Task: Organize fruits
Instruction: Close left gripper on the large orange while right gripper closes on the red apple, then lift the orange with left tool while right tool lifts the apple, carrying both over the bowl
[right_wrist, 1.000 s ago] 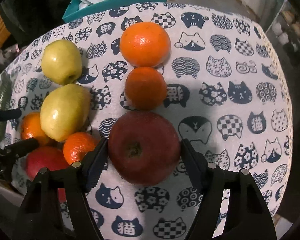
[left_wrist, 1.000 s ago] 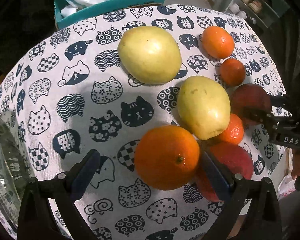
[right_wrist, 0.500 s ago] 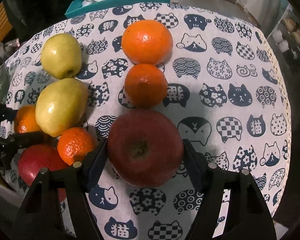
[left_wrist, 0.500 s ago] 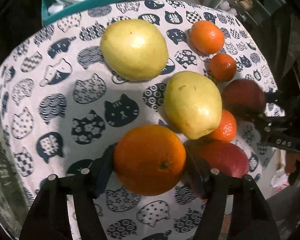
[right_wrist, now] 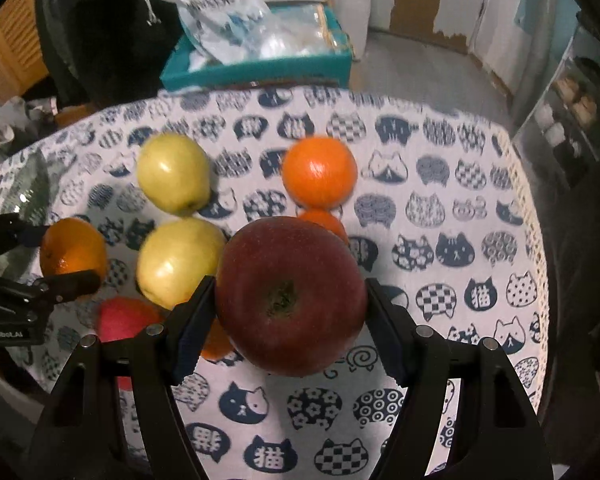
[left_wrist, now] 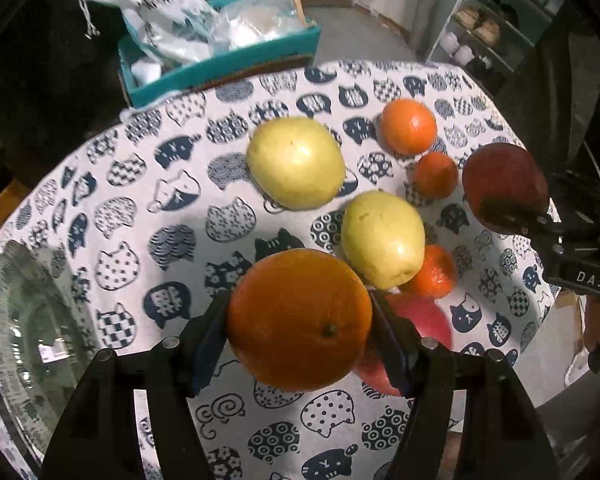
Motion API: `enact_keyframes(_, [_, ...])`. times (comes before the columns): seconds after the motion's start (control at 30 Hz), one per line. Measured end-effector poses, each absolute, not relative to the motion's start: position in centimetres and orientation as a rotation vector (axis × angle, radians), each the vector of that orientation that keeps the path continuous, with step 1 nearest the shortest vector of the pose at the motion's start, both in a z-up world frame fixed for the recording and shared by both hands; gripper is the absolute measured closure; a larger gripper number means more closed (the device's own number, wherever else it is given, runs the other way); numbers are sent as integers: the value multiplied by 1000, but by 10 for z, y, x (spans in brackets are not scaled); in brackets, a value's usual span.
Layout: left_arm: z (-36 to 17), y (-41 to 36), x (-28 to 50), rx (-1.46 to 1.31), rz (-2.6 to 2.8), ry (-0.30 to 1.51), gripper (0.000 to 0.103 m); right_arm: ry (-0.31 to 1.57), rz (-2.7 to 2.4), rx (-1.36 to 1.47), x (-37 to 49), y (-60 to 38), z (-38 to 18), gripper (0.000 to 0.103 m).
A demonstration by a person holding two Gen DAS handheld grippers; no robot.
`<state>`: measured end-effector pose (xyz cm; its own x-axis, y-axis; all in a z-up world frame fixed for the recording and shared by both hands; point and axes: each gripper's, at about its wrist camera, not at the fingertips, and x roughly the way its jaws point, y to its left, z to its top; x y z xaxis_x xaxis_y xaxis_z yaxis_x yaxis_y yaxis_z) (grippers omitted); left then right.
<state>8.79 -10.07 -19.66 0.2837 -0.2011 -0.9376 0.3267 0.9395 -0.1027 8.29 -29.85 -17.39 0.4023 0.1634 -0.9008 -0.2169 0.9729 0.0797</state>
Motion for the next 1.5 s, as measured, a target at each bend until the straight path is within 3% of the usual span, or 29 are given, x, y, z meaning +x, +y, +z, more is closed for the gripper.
enact_keyframes(0.73, [-93, -73, 52, 118, -334, 952, 34, 843, 312, -34, 62, -261, -64, 31])
enact_keyframes(1.5, [-31, -6, 33, 5, -269, 837, 34, 722, 431, 11, 54, -209, 4, 31])
